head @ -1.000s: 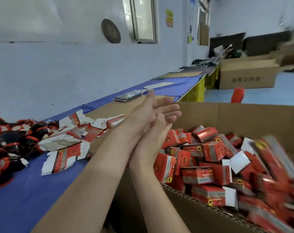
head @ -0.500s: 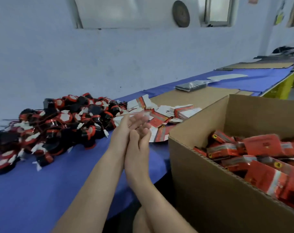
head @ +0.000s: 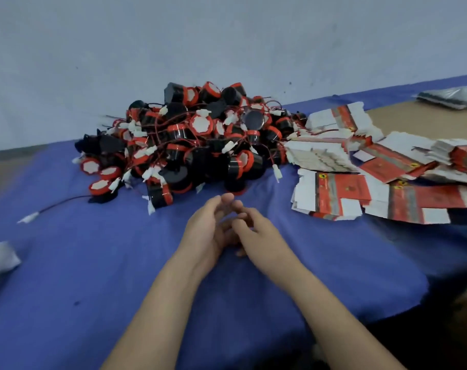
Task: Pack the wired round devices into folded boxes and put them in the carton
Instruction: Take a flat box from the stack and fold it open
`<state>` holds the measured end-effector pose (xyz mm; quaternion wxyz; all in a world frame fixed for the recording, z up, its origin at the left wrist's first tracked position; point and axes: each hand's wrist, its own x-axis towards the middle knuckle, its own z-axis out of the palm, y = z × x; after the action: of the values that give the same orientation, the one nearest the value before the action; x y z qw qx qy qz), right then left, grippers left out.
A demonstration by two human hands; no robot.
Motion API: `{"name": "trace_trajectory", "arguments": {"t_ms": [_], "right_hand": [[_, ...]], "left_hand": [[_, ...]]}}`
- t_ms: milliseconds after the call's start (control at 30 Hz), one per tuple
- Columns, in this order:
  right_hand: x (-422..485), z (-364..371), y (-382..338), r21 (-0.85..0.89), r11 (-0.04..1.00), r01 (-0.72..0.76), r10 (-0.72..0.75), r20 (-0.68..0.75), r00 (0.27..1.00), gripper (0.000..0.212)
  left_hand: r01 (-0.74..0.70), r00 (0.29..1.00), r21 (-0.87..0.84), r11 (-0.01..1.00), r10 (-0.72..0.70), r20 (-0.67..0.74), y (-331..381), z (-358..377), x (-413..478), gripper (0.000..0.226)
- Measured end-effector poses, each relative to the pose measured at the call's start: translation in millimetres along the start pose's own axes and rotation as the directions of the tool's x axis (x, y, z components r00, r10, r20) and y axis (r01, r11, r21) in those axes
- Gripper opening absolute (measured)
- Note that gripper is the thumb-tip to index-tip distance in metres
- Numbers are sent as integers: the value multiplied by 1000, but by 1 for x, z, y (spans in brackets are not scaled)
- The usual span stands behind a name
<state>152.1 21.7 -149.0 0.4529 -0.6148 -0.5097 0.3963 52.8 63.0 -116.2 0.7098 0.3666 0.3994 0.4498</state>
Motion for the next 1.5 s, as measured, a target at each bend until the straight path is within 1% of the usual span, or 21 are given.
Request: {"name": "trace_trajectory", "arguments": {"t_ms": [67,133,200,300,367,400,467,533,600,700,833,933,1000,1067,1133,1200,1300,1333,1367,1433,1500], "right_hand": [[7,-6,4,50,999,9,-8,-7,1000,30],[12,-14,9,32,999,37,-34,-73,997,28],[14,-22,15,-91,990,111,-125,-170,978,26],[16,-35,21,-289,935,206,-284,-262,922,31],[18,-46,23,-477,855,206,-387,-319,865,33],[19,-52,26,-575,803,159,-415,-348,840,35],[21,-65,30,-692,722,2,-384,-399,833,41],[21,-75,35,-738,658,-148,-274,-418,866,51],[22,-81,40,-749,621,-231,-162,-410,897,63],[20,-86,43,-761,595,-261,-99,-391,915,61],[16,-89,41,-775,585,-240,-151,-394,906,48],[15,-92,40,-732,654,-192,-233,-436,869,47],[16,-96,36,-675,726,-127,-330,-505,798,48],[15,-98,28,-533,846,24,-393,-591,704,46],[10,-97,20,-343,916,209,-394,-662,638,45],[6,-96,11,-169,919,356,-360,-727,585,46],[1,-95,-1,-23,862,506,-318,-802,506,42],[1,-94,-4,24,852,523,-286,-815,504,38],[1,-93,-6,85,845,528,-245,-817,523,35],[3,-88,-7,231,828,510,-141,-795,590,35],[4,-80,-8,384,791,477,-54,-732,679,39]], "left_hand": [[-16,1000,-10,1000,16,-10,-1,-8,13,21],[-12,999,-60,998,9,-45,-5,-20,22,20],[-4,996,-123,992,-7,-89,-12,-29,29,19],[2,996,-161,987,-16,-83,-16,-32,32,19],[-1,997,-169,986,-11,-72,-17,-35,32,19],[-7,998,-171,985,-5,-69,-18,-35,31,19],[-11,998,-168,986,1,-62,-18,-37,29,19],[-14,999,-173,985,5,-50,-18,-39,27,19],[-13,999,-175,984,7,-38,-18,-39,26,20],[-16,999,-169,985,9,-44,-18,-38,26,19],[-25,999,-164,986,19,-37,-18,-39,27,20],[-28,999,-157,987,23,-35,-18,-39,27,20],[-26,999,-152,988,20,-38,-18,-39,26,20],[-25,999,-150,988,19,-43,-18,-39,25,20],[-26,999,-148,989,19,-51,-19,-40,25,20],[-34,998,-147,989,25,-58,-19,-39,23,20],[-65,995,-133,989,54,-85,-18,-36,20,20],[-86,992,-113,990,75,-97,-18,-35,18,19],[-112,989,-80,991,103,-109,-17,-35,15,19],[-175,977,10,985,175,-122,-16,-34,8,20],[-247,958,109,963,259,-121,-15,-36,-1,23]]}}
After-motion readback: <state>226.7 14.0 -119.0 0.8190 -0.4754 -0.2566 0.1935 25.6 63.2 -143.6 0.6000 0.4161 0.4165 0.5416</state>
